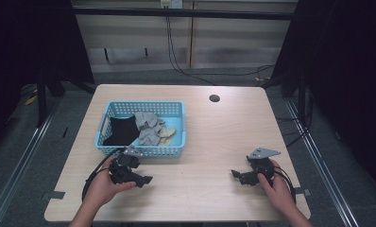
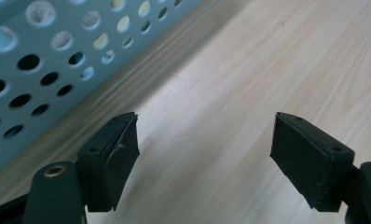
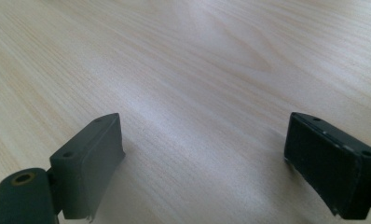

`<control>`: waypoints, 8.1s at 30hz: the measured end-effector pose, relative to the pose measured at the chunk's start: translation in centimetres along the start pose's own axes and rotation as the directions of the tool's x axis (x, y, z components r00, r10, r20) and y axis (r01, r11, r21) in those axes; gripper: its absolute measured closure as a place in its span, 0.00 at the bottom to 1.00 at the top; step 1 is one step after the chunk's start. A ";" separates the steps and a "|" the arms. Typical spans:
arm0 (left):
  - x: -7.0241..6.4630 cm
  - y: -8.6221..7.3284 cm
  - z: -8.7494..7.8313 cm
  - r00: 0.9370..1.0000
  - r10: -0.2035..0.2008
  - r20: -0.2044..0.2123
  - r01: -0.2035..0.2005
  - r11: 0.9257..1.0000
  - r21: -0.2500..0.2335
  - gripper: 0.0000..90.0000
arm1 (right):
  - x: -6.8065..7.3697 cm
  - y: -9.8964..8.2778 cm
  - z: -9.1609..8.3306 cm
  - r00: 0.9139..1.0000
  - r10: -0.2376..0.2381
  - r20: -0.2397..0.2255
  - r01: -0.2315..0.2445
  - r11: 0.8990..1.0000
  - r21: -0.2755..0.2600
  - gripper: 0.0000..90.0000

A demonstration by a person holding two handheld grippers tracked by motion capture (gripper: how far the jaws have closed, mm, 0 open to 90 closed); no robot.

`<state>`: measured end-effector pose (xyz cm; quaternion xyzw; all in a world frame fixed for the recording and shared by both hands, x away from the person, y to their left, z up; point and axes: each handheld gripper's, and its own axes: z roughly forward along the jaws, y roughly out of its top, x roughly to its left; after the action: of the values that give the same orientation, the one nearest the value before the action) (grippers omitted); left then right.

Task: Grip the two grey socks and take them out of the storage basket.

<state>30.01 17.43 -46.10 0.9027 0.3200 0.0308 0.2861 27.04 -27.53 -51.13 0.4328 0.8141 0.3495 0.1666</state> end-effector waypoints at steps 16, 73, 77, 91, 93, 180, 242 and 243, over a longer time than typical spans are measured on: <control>1.2 3.3 -3.3 0.997 -0.075 0.019 0.070 0.982 0.174 0.26 | 0.0 0.0 0.0 1.000 -0.002 -0.001 0.002 1.000 -0.001 0.12; 10.6 10.7 1.6 0.949 -0.276 -0.151 0.295 0.948 0.119 0.33 | -0.1 0.1 0.1 1.000 -0.013 -0.001 0.013 1.000 -0.005 0.12; 10.8 10.6 2.4 0.943 -0.287 -0.170 0.310 0.942 0.131 0.36 | -0.1 0.1 0.1 1.000 -0.014 0.000 0.014 1.000 -0.005 0.12; 11.2 9.9 3.7 0.930 -0.330 -0.160 0.356 0.919 0.171 0.56 | -0.1 0.1 0.1 1.000 -0.014 -0.001 0.014 1.000 -0.005 0.12; 11.2 9.8 4.0 0.931 -0.332 -0.151 0.357 0.916 0.186 0.66 | -0.1 0.1 0.1 1.000 -0.015 -0.001 0.015 1.000 -0.005 0.12; 1.8 20.2 -8.6 1.000 0.001 -0.006 0.000 0.987 0.161 0.97 | -0.1 0.1 0.1 1.000 -0.011 -0.002 0.011 1.000 -0.007 0.12; -6.9 20.2 -2.3 0.961 0.223 0.167 -0.239 0.967 0.084 0.64 | -0.1 0.1 0.1 1.000 -0.014 -0.002 0.014 1.000 -0.008 0.12; -6.6 20.2 -2.4 0.963 0.218 0.160 -0.233 0.969 0.083 0.63 | -0.1 0.1 0.1 1.000 -0.014 -0.002 0.014 1.000 -0.008 0.12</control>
<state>35.50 1.98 -32.43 0.9463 0.1940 -0.0206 0.2578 27.23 -27.51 -51.17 0.4261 0.8159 0.3519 0.1699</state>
